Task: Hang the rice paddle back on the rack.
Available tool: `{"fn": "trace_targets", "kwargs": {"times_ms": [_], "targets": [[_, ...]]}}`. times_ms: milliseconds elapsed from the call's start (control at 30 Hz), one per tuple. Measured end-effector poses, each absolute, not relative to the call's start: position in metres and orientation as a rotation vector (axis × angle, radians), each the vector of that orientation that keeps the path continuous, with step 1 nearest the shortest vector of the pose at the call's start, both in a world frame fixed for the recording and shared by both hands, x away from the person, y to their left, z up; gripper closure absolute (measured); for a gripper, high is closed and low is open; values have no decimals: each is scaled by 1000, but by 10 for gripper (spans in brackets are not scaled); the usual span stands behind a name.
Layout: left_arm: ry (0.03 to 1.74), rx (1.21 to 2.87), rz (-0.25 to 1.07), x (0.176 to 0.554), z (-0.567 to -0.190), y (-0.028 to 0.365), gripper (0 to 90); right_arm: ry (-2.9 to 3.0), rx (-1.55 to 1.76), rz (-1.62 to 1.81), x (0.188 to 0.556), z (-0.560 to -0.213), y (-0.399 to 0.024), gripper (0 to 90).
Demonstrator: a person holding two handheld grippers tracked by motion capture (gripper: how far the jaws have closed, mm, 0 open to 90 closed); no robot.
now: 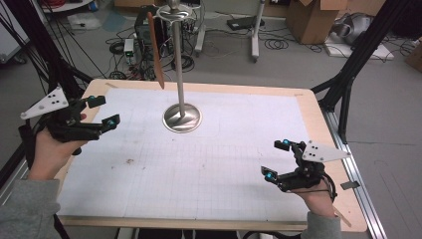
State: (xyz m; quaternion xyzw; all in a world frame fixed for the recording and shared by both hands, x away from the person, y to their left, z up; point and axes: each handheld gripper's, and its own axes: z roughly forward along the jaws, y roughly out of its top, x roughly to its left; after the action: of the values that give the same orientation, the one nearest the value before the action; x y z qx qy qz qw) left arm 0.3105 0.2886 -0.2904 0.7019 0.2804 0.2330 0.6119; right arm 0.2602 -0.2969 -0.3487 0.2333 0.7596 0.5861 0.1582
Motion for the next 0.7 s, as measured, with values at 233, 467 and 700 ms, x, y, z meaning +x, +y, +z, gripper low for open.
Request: {"fn": "trace_targets", "kwargs": {"times_ms": [233, 467, 700], "targets": [[667, 1617, 594, 293, -306, 294, 159, 2166, 665, 1686, 261, -349, -294, 56], [685, 1624, 597, 275, -319, 297, 158, 2185, 638, 1682, 263, -349, -282, 56], [703, 1637, 607, 264, -324, 298, 158, 2166, 634, 1694, 263, -345, -281, 56]]}}
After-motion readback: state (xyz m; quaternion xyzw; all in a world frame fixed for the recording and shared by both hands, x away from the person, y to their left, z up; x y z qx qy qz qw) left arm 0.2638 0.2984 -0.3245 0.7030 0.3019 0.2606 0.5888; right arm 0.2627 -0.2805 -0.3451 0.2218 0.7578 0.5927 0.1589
